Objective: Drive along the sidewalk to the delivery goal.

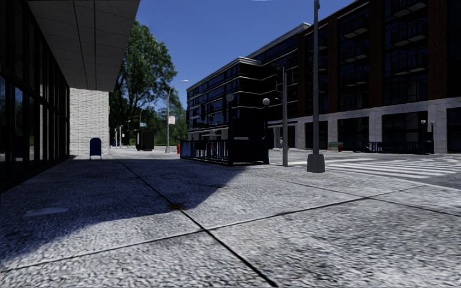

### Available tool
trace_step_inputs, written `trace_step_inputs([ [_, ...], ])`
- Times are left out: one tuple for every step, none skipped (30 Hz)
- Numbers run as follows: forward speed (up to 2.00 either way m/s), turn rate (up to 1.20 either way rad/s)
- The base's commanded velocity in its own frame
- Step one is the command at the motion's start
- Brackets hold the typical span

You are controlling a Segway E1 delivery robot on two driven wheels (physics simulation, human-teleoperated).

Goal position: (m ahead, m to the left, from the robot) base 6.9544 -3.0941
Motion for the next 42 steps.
trace_step_inputs([
  [1.5, -0.67],
  [1.53, -0.67],
  [2.0, -0.67],
  [2.0, -0.67],
  [2.0, -0.67],
  [2.0, -0.67],
  [2.0, -0.66],
  [2.0, -0.66],
  [2.0, -0.64],
  [2.0, -0.64],
  [2.0, -0.58],
  [2.0, -0.53],
  [2.0, -0.52],
  [2.0, -0.52],
  [2.0, -0.51],
  [2.0, -0.51],
  [2.0, -0.51],
  [2.0, -0.51],
  [2.0, -0.51],
  [2.0, -0.51],
  [2.0, -0.51],
  [2.0, -0.51],
  [2.0, -0.51],
  [2.0, -0.51],
  [2.0, -0.51],
  [2.0, -0.51],
  [2.0, -0.51],
  [2.0, -0.51],
  [2.0, -0.51],
  [2.0, -0.51],
  [2.0, -0.51],
  [2.0, -0.52],
  [2.0, -0.54],
  [2.0, -0.54],
  [2.0, -0.55],
  [2.0, -0.55],
  [2.0, -0.55],
  [2.0, -0.55],
  [2.0, -0.55],
  [2.0, -0.55],
  [2.0, -0.55],
  [2.0, -0.55],
])
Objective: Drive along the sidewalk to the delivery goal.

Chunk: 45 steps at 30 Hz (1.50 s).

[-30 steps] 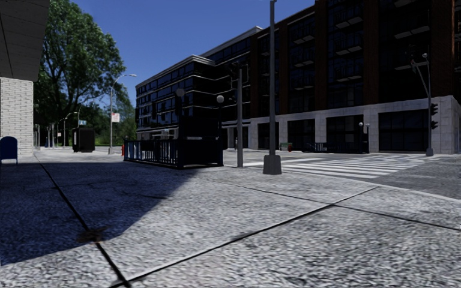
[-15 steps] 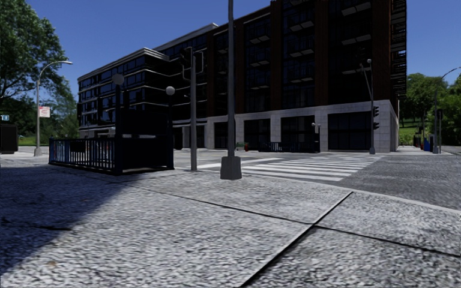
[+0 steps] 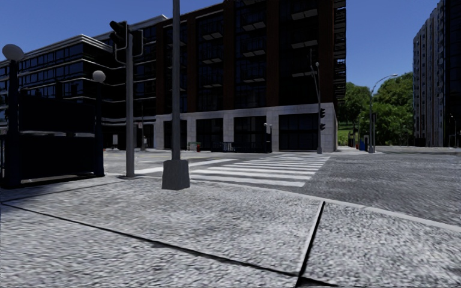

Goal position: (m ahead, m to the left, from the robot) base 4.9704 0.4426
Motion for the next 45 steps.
trace_step_inputs([
  [2.0, -0.55],
  [2.0, -0.55],
  [2.0, -0.55],
  [2.0, -0.55],
  [2.0, -0.42],
  [2.0, -0.35],
  [1.91, 0.0],
  [1.91, 0.0],
  [1.91, 0.0],
  [1.91, 0.0],
  [1.91, 0.0],
  [1.91, 0.0],
  [1.9, 0.0],
  [1.9, 0.0],
  [1.9, 0.0],
  [1.9, 0.0],
  [1.9, 0.0],
  [1.9, 0.0],
  [1.9, 0.0],
  [1.9, 0.0],
  [1.9, 0.0],
  [1.9, 0.0],
  [1.9, 0.0],
  [1.9, 0.0],
  [1.9, 0.0],
  [1.9, 0.0],
  [1.9, 0.0],
  [1.9, 0.0],
  [1.9, 0.0],
  [1.9, 0.0],
  [1.9, 0.0],
  [1.9, 0.0],
  [1.9, 0.0],
  [1.9, 0.0],
  [1.9, 0.0],
  [1.9, 0.0],
  [1.88, 0.0],
  [1.83, 0.0],
  [1.8, 0.0],
  [1.78, 0.0],
  [1.78, 0.0],
  [1.68, 0.03],
  [1.6, 0.07],
  [1.51, 0.08],
  [1.47, 0.08],
])
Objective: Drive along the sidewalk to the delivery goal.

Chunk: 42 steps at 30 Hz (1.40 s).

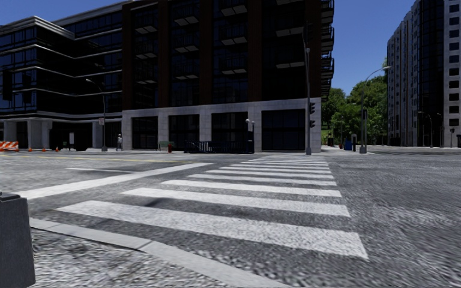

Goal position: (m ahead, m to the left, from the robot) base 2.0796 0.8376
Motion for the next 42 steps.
trace_step_inputs([
  [1.42, 0.17],
  [1.42, 0.17],
  [1.39, 0.24],
  [1.37, 0.25],
  [1.36, 0.26],
  [1.35, 0.26],
  [1.35, 0.26],
  [1.35, 0.26],
  [1.34, 0.26],
  [1.34, 0.26],
  [1.33, 0.26],
  [1.32, 0.26],
  [1.32, 0.26],
  [1.3, 0.28],
  [1.29, 0.28],
  [1.29, 0.28],
  [1.28, 0.28],
  [1.28, 0.28],
  [1.28, 0.29],
  [1.28, 0.3],
  [1.28, 0.31],
  [1.28, 0.32],
  [1.28, 0.34],
  [1.28, 0.34],
  [1.28, 0.37],
  [1.28, 0.38],
  [1.28, 0.38],
  [1.28, 0.38],
  [1.28, 0.38],
  [1.28, 0.38],
  [1.28, 0.38],
  [1.28, 0.38],
  [1.27, 0.38],
  [1.27, 0.38],
  [1.27, 0.38],
  [1.27, 0.38],
  [1.25, 0.38],
  [1.23, 0.38],
  [1.23, 0.38],
  [1.16, 0.38],
  [1.06, 0.38],
  [1.0, 0.39],
])
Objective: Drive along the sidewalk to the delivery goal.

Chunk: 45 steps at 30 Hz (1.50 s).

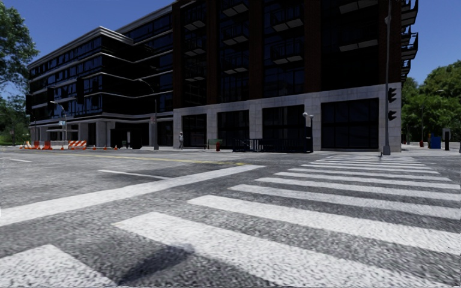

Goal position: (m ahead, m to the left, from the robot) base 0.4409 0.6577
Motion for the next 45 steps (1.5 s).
trace_step_inputs([
  [1.0, 0.39],
  [0.98, 0.43],
  [0.96, 0.45],
  [0.96, 0.45],
  [0.96, 0.45],
  [0.96, 0.45],
  [0.95, 0.46],
  [0.94, 0.46],
  [0.94, 0.46],
  [0.93, 0.46],
  [0.93, 0.46],
  [0.93, 0.46],
  [0.93, 0.46],
  [0.91, 0.46],
  [0.91, 0.46],
  [0.89, 0.46],
  [0.88, 0.46],
  [0.83, 0.46],
  [0.69, 0.35],
  [0.69, 0.35],
  [0.0, 0.0],
  [0.0, 0.0],
  [0.0, 0.0],
  [0.0, 0.0],
  [0.0, 0.0],
  [0.0, 0.0],
  [0.0, 0.0],
  [0.0, 0.0],
  [0.0, 0.0],
  [0.0, 0.0],
  [0.0, 0.0],
  [0.0, 0.0],
  [0.0, 0.0],
  [0.0, 0.0],
  [0.0, 0.0],
  [0.0, 0.0],
  [0.0, 0.0],
  [0.0, 0.0],
  [0.0, 0.0],
  [0.0, 0.0],
  [0.0, 0.0],
  [0.0, 0.0],
  [0.0, 0.0],
  [0.0, 0.0],
  [0.0, 0.0],
])
